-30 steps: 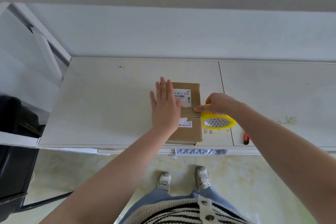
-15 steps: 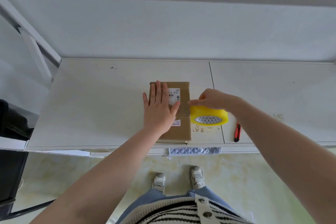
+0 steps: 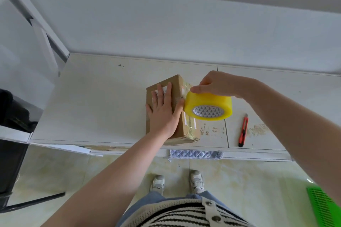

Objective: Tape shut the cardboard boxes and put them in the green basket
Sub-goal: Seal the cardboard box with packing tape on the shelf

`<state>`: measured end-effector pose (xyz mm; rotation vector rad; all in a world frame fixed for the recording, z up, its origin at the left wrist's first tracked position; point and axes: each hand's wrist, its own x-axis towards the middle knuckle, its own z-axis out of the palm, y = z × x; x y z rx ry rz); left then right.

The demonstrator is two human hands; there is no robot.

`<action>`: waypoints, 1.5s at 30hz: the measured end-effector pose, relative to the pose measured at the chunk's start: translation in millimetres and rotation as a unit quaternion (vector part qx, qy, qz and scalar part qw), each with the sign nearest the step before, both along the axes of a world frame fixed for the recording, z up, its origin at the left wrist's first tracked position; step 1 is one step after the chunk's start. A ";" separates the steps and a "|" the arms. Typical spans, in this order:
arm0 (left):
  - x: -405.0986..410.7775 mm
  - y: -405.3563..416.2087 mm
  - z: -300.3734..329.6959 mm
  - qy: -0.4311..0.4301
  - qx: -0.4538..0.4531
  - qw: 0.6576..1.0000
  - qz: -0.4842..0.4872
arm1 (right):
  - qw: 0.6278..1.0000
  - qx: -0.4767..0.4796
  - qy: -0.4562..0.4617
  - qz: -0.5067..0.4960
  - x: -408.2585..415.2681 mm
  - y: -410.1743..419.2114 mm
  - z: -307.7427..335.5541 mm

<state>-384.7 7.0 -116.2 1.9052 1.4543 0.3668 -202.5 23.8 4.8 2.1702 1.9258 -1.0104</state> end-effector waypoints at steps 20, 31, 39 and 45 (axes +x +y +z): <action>-47.6 27.9 22.0 -0.202 -0.227 0.949 0.080 | 0.992 0.128 0.012 -0.014 -18.9 -8.5 -17.1; -65.3 25.9 7.7 -0.237 -0.241 0.933 0.126 | 0.987 0.084 -0.136 0.025 -18.0 -1.4 -22.4; -84.2 26.5 -0.4 -0.254 -0.274 0.920 0.118 | 0.999 -0.019 0.004 -0.035 -20.3 -2.5 -84.8; -78.8 27.4 7.7 -0.164 -0.196 0.963 0.081 | 0.995 -0.036 0.065 -0.065 -19.2 -6.0 -102.9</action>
